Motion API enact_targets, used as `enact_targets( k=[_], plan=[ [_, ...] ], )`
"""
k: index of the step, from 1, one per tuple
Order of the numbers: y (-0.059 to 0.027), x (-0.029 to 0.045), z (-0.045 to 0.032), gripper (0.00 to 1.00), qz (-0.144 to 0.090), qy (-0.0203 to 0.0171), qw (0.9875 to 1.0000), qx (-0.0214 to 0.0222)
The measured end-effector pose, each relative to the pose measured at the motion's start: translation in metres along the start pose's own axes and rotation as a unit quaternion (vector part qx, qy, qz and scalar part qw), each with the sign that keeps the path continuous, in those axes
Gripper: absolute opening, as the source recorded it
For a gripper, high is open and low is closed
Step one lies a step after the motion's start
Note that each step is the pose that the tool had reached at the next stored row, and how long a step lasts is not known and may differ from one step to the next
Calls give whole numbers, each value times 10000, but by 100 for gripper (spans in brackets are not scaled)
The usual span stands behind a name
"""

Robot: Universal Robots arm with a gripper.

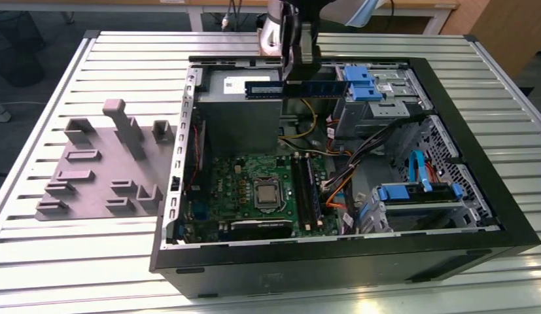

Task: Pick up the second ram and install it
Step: 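Insert the second ram into the second slot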

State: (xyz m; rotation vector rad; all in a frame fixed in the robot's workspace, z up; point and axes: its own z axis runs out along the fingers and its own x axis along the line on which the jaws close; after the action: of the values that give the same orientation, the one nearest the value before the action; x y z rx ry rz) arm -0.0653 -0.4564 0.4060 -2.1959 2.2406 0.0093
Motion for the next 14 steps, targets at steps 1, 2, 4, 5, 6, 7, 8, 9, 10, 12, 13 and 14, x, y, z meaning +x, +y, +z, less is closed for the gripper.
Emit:
enact_targets(
  k=[1, 2, 4, 5, 6, 7, 8, 9, 10, 12, 13, 14],
  plan=[
    [0, 0, 0, 14, 57, 2, 10000, 0],
    [0, 0, 0, 14, 125, 4, 9999, 1],
    [0, 0, 2, 14, 276, 5, 9996, 2],
    [0, 0, 3, 14, 345, 5, 9994, 2],
    [0, 0, 3, 14, 412, 6, 9992, 3],
    [0, 0, 5, 14, 478, 6, 9989, 3],
    [0, 0, 6, 14, 546, 7, 9985, 4],
    [0, 0, 8, 14, 614, 7, 9981, 4],
    [0, 0, 10, 14, 685, 8, 9976, 5],
    [0, 0, 13, 14, 827, 10, 9966, 6],
    [0, 0, 15, 14, 905, 11, 9959, 7],
    [0, 0, 18, 14, 980, 11, 9952, 7]
  ],
)
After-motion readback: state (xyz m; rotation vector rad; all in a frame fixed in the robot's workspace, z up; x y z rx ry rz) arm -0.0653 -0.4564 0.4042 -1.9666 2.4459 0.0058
